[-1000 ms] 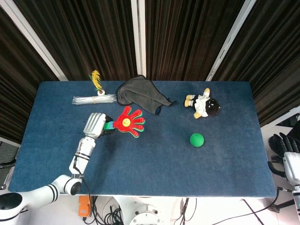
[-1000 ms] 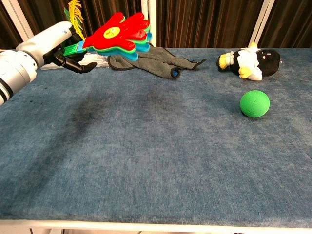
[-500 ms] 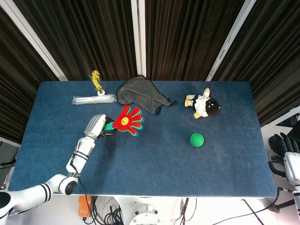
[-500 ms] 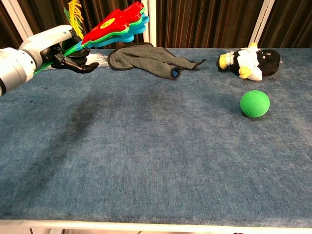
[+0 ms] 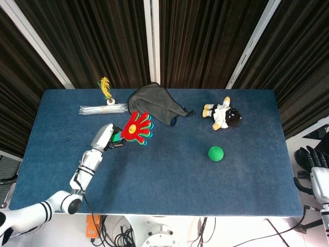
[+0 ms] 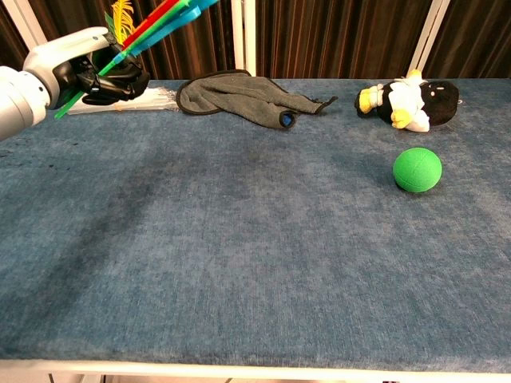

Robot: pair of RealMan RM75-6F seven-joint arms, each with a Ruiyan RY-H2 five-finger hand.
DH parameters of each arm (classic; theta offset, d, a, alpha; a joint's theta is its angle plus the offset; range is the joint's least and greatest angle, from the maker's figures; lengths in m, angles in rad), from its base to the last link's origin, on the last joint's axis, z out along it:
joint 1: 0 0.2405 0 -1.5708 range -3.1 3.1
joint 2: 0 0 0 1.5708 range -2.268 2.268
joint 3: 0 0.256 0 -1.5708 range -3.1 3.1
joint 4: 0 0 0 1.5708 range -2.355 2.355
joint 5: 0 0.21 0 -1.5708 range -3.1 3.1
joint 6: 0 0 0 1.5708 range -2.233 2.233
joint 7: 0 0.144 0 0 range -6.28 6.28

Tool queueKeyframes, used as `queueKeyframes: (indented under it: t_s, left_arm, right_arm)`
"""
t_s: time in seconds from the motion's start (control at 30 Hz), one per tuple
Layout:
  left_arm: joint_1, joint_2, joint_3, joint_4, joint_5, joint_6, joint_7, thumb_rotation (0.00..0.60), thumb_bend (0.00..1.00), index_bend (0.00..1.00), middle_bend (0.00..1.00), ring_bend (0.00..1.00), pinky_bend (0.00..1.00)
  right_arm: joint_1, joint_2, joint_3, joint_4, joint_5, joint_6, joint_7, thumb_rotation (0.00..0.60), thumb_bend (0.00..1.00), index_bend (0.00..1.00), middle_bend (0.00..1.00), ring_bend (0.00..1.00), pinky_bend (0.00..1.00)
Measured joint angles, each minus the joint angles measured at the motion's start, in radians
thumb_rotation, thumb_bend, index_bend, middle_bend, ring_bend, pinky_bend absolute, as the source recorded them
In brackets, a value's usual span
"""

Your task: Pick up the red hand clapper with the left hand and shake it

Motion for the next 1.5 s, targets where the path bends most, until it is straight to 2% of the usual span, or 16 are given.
queueKeyframes:
  t_s: [0.17,0.43,0.57,0.67,0.77,1.0,1.1,1.17,1.23,1.33,1.47,1.5]
  left_arm:
    - [0.015,0.015,-0.038,-0.047,-0.031,-0.013,-0.167,0.6,0.7,1.0,1.0,1.0,1.0]
    - [0.064,0.051,-0.165,-0.108,-0.111,-0.059,-0.661,0.6,0.7,1.0,1.0,1.0,1.0]
    - [0.07,0.058,-0.171,-0.093,-0.084,-0.05,-0.754,0.6,0.7,1.0,1.0,1.0,1.0]
    - [0.065,0.053,-0.145,-0.051,-0.026,-0.023,-0.71,0.6,0.7,1.0,1.0,1.0,1.0]
    - [0.054,0.044,-0.102,0.014,0.058,0.014,-0.566,0.6,0.7,1.0,1.0,1.0,1.0]
    - [0.004,0.015,0.05,0.225,0.311,0.098,-0.006,0.6,0.71,1.0,1.0,1.0,1.0]
    - [-0.028,0.006,0.133,0.311,0.415,0.115,0.166,0.6,0.71,1.0,1.0,1.0,1.0]
    - [-0.039,0.003,0.176,0.347,0.461,0.117,0.222,0.6,0.7,1.0,1.0,1.0,1.0]
    - [-0.045,0.002,0.194,0.353,0.474,0.116,0.242,0.6,0.7,1.0,1.0,1.0,1.0]
    - [-0.045,0.0,0.181,0.326,0.433,0.116,0.185,0.6,0.7,1.0,1.0,1.0,1.0]
    - [-0.037,0.003,0.138,0.253,0.333,0.109,-0.023,0.6,0.7,1.0,1.0,1.0,1.0]
    - [-0.033,0.007,0.12,0.225,0.298,0.103,-0.107,0.6,0.7,1.0,1.0,1.0,1.0]
  right_arm:
    - [0.0,0.0,0.001,-0.001,0.001,0.001,-0.001,0.6,0.25,0.0,0.0,0.0,0.0]
    - [0.003,-0.002,0.0,-0.002,0.003,-0.004,-0.006,0.6,0.25,0.0,0.0,0.0,0.0]
    - [0.004,-0.003,0.001,-0.006,0.002,-0.004,-0.012,0.6,0.25,0.0,0.0,0.0,0.0]
    - [0.004,-0.002,0.001,-0.008,0.004,-0.002,-0.014,0.6,0.25,0.0,0.0,0.0,0.0]
    - [0.004,-0.001,0.001,-0.01,0.003,-0.002,-0.015,0.6,0.25,0.0,0.0,0.0,0.0]
    - [0.003,-0.001,0.001,-0.005,0.003,-0.001,-0.007,0.6,0.25,0.0,0.0,0.0,0.0]
    - [0.002,-0.001,0.001,-0.002,0.003,-0.001,-0.002,0.6,0.25,0.0,0.0,0.0,0.0]
    - [0.002,-0.001,0.0,0.0,0.0,0.0,0.003,0.6,0.25,0.0,0.0,0.0,0.0]
    - [0.001,-0.001,0.0,0.004,-0.004,0.003,0.009,0.6,0.25,0.0,0.0,0.0,0.0]
    - [0.001,-0.002,0.0,0.006,-0.003,0.003,0.009,0.6,0.25,0.0,0.0,0.0,0.0]
    - [0.003,-0.004,0.0,0.008,0.002,-0.004,0.006,0.6,0.25,0.0,0.0,0.0,0.0]
    - [0.003,-0.004,-0.001,0.008,0.001,-0.004,0.006,0.6,0.25,0.0,0.0,0.0,0.0]
